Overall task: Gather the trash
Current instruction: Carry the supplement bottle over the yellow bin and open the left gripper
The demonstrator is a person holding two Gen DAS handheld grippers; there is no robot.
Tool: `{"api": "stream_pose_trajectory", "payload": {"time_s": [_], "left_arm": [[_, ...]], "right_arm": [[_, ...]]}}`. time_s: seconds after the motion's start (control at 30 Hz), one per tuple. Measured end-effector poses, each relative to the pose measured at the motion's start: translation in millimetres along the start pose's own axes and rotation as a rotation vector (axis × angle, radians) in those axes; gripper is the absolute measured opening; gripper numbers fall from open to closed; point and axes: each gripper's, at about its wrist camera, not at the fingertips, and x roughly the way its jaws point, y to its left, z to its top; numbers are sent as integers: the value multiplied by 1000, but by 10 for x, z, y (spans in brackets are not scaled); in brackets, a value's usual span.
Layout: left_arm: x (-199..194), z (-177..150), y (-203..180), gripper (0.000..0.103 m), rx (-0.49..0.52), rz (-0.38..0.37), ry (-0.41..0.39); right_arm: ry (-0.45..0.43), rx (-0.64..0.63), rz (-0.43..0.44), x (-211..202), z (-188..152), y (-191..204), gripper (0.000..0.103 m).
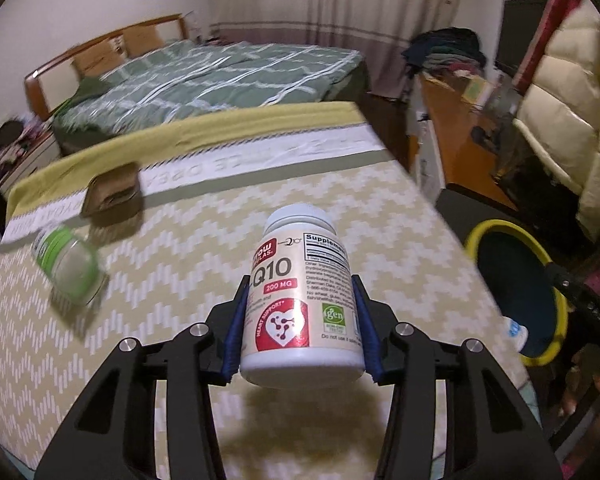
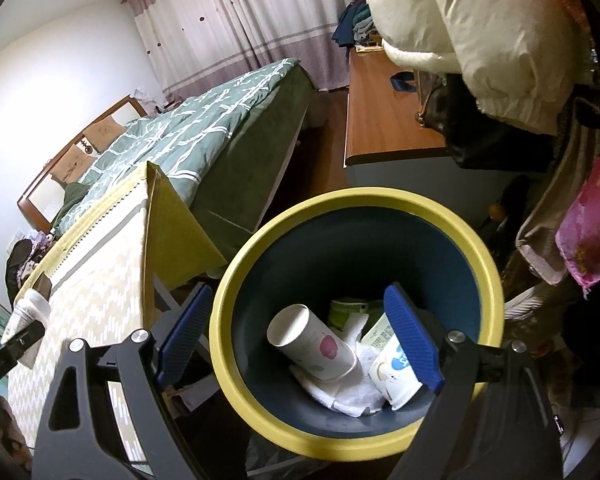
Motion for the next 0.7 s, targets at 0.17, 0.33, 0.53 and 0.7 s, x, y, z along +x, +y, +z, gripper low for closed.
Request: {"api": "stream_pose_trajectory", "payload": {"time_s": [0.17, 0.33, 0.53, 0.7], "left_arm": [[-132, 101, -334, 47, 55, -58, -28], [-184, 172, -766, 47, 126, -121, -38], [-130, 205, -1371, 47, 231, -176, -35], [46, 223, -1829, 47, 302, -230, 7]], "right_arm": [[-20, 11, -5, -114, 7, -109, 83], [-38, 17, -28, -221, 1, -230, 83], [-49, 30, -53, -323, -23, -382, 83], [-54, 34, -72, -382, -32, -467, 83]]}}
